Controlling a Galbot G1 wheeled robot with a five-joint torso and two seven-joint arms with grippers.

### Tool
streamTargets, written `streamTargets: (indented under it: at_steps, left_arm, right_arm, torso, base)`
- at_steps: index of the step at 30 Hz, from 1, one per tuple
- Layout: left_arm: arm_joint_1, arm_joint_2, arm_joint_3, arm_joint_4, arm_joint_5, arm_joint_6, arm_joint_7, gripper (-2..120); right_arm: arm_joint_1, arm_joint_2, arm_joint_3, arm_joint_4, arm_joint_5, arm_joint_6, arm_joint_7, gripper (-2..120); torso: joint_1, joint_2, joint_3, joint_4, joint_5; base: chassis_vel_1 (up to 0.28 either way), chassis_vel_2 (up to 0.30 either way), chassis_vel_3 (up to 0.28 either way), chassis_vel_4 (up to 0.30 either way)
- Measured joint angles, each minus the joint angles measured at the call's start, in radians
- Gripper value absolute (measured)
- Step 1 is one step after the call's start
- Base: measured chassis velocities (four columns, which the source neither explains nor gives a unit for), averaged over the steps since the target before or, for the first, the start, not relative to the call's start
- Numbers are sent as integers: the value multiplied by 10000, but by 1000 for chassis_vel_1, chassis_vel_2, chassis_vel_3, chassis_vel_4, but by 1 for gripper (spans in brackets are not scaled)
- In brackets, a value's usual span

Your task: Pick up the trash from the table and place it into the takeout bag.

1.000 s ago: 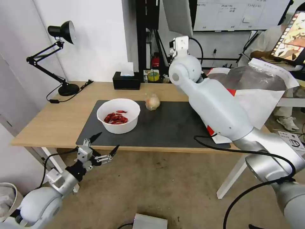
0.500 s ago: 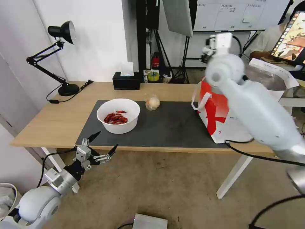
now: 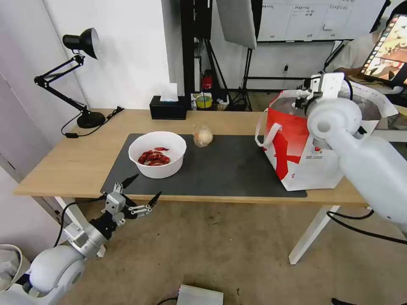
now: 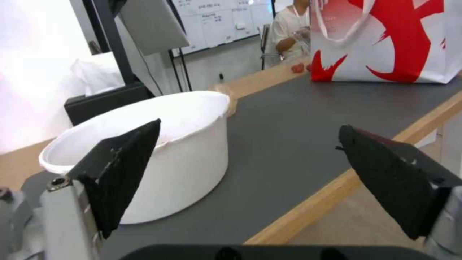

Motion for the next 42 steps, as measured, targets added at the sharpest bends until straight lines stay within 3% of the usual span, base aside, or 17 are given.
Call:
streamTargets:
  at_steps: [14, 16, 17, 19, 21, 28, 31, 34, 36, 38, 39, 42]
  left_arm:
    - [-4, 49, 15, -122, 4, 28, -25, 100]
    - [-2, 52, 11, -126, 3, 29, -27, 100]
    - [11, 55, -10, -144, 3, 29, -30, 100]
    - [30, 55, -24, -163, 3, 30, -30, 100]
    - [75, 51, -54, -190, 8, 33, -32, 100]
    - [89, 35, -113, -251, 18, 38, -36, 100]
    - [82, 37, -143, -258, 19, 39, -38, 100]
    - [69, 35, -157, -260, 17, 40, -40, 100]
    - [54, 35, -149, -261, 16, 41, -41, 100]
    - [-243, 116, 90, -179, -20, 44, -42, 100]
    - [-243, 116, 90, -179, -20, 44, -42, 100]
    - [-724, 280, 577, -6, -120, 54, -46, 100]
  right_arm:
    - [-168, -420, 181, 369, 48, 48, -14, 63]
    - [-180, -432, 193, 379, 50, 46, -15, 65]
    - [-215, -462, 220, 404, 54, 38, -18, 75]
    - [-248, -489, 244, 432, 82, 27, -21, 78]
    - [-302, -546, 314, 481, 157, 0, -31, 89]
    - [-439, -661, 524, 649, 117, 78, -306, 100]
    - [-602, -720, 647, 782, -165, 678, -1006, 100]
    - [-1087, -936, 906, 1183, -773, 1913, -2879, 100]
    - [-1283, -1029, 1009, 1328, -902, 2196, -3446, 100]
    - [-2152, -1427, 1650, 1859, -1284, 3035, -5076, 100]
    - [-2152, -1427, 1650, 1859, -1284, 3035, -5076, 100]
    - [-3638, -2045, 2521, 2638, -1572, 3722, -6523, 100]
  torso:
    - [0, 0, 0, 0, -1]
    - [0, 0, 0, 0, -1]
    - [0, 0, 0, -1, -1]
    - [0, 0, 0, -1, 0]
    - [0, 0, 0, 0, 0]
    - [0, 0, 0, -1, 0]
    - [0, 0, 0, -1, -1]
    - [0, 0, 1, 1, -2]
    - [0, 0, 1, 1, -2]
    - [-1, 0, 2, 6, 0]
    - [-1, 0, 2, 6, 0]
    - [0, 0, 0, -16, -4]
  base:
    - [0, 0, 0, 0]
    - [0, 0, 0, 0]
    - [0, 0, 0, 0]
    - [0, 0, 0, 0]
    - [0, 0, 0, 0]
    - [0, 0, 0, 0]
    - [0, 0, 0, 0]
    - [0, 0, 0, 0]
    - [0, 0, 0, 0]
    - [0, 0, 0, 0]
    - [0, 0, 0, 0]
    - [0, 0, 0, 0]
